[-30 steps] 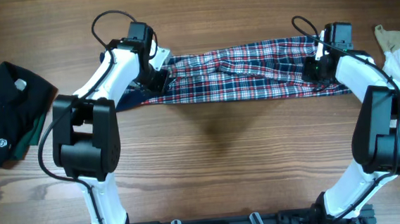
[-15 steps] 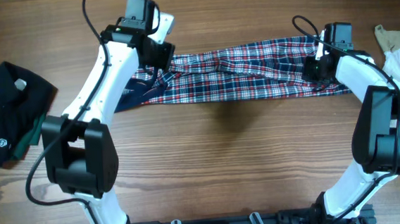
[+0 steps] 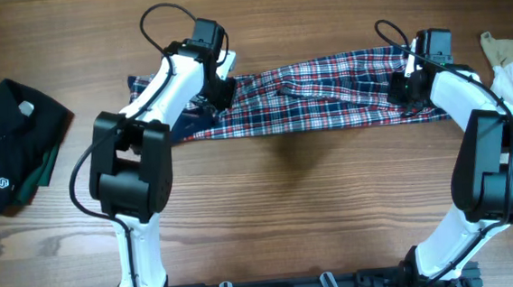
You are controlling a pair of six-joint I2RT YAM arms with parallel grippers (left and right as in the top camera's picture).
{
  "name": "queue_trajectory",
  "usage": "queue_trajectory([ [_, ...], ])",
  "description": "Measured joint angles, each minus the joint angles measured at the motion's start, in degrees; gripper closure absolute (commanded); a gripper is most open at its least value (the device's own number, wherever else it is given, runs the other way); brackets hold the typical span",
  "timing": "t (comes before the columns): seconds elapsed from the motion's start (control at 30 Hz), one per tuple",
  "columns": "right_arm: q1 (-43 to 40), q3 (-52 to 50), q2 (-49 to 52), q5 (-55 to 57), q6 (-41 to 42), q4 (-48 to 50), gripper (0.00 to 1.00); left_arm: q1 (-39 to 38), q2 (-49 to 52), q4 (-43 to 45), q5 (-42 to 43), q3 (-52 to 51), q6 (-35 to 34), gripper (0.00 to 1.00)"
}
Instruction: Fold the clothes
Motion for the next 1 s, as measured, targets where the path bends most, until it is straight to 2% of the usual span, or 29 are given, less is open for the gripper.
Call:
queue_trajectory([
  [0.1, 0.0, 0.0, 0.0, 0.0, 0.0, 0.0, 0.75, 0.0, 0.0, 1.4, 0.3, -0.5, 0.0, 0.73],
  [0.2, 0.0, -0.1, 0.0, 0.9, -0.1, 0.8, 0.73, 0.0, -0.1, 3.7, -0.8, -2.0, -0.2, 0.71],
  [0.33, 0.0, -0.8, 0.5, 6.5, -7.0, 7.3, 0.71, 0.5, -0.2, 4.3, -5.7, -2.1, -0.2, 0.73],
  [0.43, -1.2, -0.9, 0.5, 8.8, -8.3, 7.9, 0.7, 3.8, -0.2, 4.2, -6.1, -2.1, -0.1, 0.75],
  [0.5, -2.6, -0.6, 0.5, 10.0, -8.5, 8.1, 0.61, 7.0, -0.2, 5.1, -6.2, -2.2, -0.1, 0.69],
  [0.6, -2.3, 4.2, 0.1, 9.7, -8.5, 4.1, 0.54, 8.7, -0.3, 5.3, -5.2, -1.7, -0.1, 0.57],
  [0.63, -2.0, 7.1, -1.1, 8.6, -8.4, 2.2, 0.48, 8.8, -0.5, 5.3, -5.2, -1.0, 0.0, 0.48],
  [0.73, 0.3, 11.6, -7.7, 2.4, -8.1, -2.2, 0.26, 8.8, -4.4, 5.1, -5.2, 1.6, -2.6, 0.0],
  [0.8, 2.7, 12.3, -11.2, -3.1, -8.1, -6.9, 0.07, 9.5, -9.4, 5.0, -4.8, 2.7, -7.9, 0.0],
  [0.83, 3.1, 12.3, -11.2, -5.1, -7.6, -8.7, 0.02, 10.6, -11.7, 4.5, -4.3, 3.0, -10.8, 0.0],
  [0.9, 3.1, 11.7, -11.1, -10.0, -5.5, -10.9, 0.0, 15.9, -14.8, 1.6, -0.2, 4.0, -16.1, 0.0],
  [1.0, 3.1, 10.3, -11.1, -12.8, -1.6, -10.4, 0.0, 25.9, -15.0, -6.1, 7.4, 4.1, -19.9, 0.0],
])
